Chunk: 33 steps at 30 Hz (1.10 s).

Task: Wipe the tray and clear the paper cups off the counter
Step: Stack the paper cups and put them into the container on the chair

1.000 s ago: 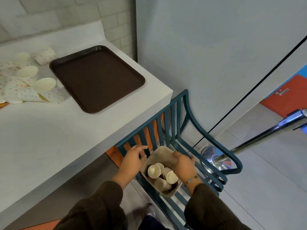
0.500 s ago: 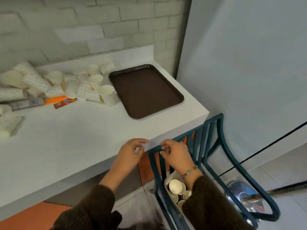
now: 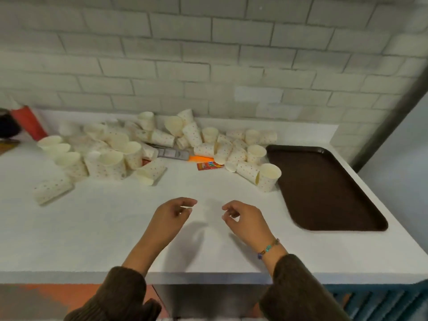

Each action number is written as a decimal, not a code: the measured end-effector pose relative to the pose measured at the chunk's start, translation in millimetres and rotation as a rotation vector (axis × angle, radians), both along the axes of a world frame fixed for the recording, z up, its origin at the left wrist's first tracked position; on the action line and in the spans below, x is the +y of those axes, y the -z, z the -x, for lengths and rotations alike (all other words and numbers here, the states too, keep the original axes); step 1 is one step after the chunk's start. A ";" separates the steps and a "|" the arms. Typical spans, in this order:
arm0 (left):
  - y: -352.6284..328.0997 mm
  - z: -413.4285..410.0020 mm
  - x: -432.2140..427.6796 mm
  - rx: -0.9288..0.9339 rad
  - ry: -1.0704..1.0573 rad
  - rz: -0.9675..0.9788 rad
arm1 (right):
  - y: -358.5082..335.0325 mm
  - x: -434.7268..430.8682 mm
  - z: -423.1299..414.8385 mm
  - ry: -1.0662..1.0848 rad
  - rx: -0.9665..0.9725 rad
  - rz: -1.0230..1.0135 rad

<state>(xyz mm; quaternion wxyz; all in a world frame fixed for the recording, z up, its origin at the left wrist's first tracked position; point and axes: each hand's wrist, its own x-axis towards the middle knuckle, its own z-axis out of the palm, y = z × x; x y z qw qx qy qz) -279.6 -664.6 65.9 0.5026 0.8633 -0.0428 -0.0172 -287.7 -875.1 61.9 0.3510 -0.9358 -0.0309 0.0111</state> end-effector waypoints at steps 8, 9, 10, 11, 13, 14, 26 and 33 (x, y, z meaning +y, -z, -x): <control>5.3 -85.2 130.7 0.029 -0.161 0.010 | -1.6 125.6 -107.8 -0.123 0.039 0.045; 6.1 -92.5 141.9 0.029 -0.171 0.003 | -0.4 139.4 -115.6 -0.138 0.042 0.058; 7.1 -104.7 160.3 0.024 -0.186 -0.009 | 2.3 160.4 -129.2 -0.154 0.043 0.070; 7.6 -110.8 169.1 0.016 -0.196 -0.023 | 4.9 171.3 -134.6 -0.169 0.048 0.083; 9.4 -125.0 187.9 -0.005 -0.227 -0.042 | 10.4 194.1 -146.2 -0.208 0.047 0.111; 11.1 -131.6 196.8 -0.010 -0.245 -0.045 | 14.4 204.6 -152.7 -0.225 0.041 0.132; 6.1 -204.3 212.9 -0.100 -0.325 -0.233 | 46.3 257.4 -208.2 -0.136 -0.187 0.265; 21.9 -233.2 202.2 -0.060 -0.262 -0.612 | 48.6 239.7 -248.8 -0.188 -0.105 0.417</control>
